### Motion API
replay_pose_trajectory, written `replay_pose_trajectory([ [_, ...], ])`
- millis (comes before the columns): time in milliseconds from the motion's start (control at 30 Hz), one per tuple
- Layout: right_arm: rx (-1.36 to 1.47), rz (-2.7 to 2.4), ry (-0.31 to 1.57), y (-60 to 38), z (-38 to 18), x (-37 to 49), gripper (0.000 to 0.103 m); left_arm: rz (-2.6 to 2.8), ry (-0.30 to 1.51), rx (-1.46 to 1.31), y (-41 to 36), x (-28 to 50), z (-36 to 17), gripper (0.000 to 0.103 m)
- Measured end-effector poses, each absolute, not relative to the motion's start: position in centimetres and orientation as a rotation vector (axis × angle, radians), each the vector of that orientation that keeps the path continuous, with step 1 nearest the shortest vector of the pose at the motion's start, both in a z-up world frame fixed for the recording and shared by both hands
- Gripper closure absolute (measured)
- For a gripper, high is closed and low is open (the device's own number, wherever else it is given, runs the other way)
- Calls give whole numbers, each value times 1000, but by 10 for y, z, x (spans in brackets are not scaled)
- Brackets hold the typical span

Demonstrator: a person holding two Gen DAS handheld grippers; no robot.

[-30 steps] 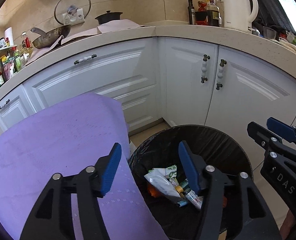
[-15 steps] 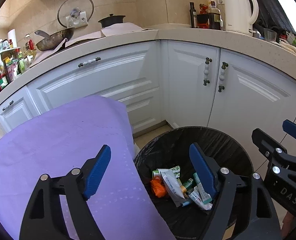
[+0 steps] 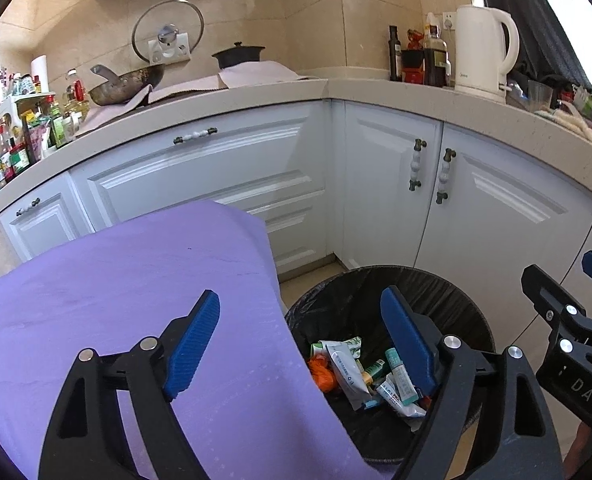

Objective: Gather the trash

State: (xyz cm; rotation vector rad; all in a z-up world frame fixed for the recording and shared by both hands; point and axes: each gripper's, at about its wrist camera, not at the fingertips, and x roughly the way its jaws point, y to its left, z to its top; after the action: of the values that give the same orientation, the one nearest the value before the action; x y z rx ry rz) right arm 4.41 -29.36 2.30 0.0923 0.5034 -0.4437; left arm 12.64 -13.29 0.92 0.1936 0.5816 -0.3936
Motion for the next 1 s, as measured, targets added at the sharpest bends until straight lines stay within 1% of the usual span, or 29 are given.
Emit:
replay_pose_trajectory([
  [333,82,-424,474,-273,41,18,14,-349,552,146,-100,100,32,20],
  [667,61,-387,443,-252,61,-9,11,-311,533,130,-75,73,47,19],
  [1000,45,-356,411,-233,73,-28,11,-286,510,92,-51,57,61,19],
])
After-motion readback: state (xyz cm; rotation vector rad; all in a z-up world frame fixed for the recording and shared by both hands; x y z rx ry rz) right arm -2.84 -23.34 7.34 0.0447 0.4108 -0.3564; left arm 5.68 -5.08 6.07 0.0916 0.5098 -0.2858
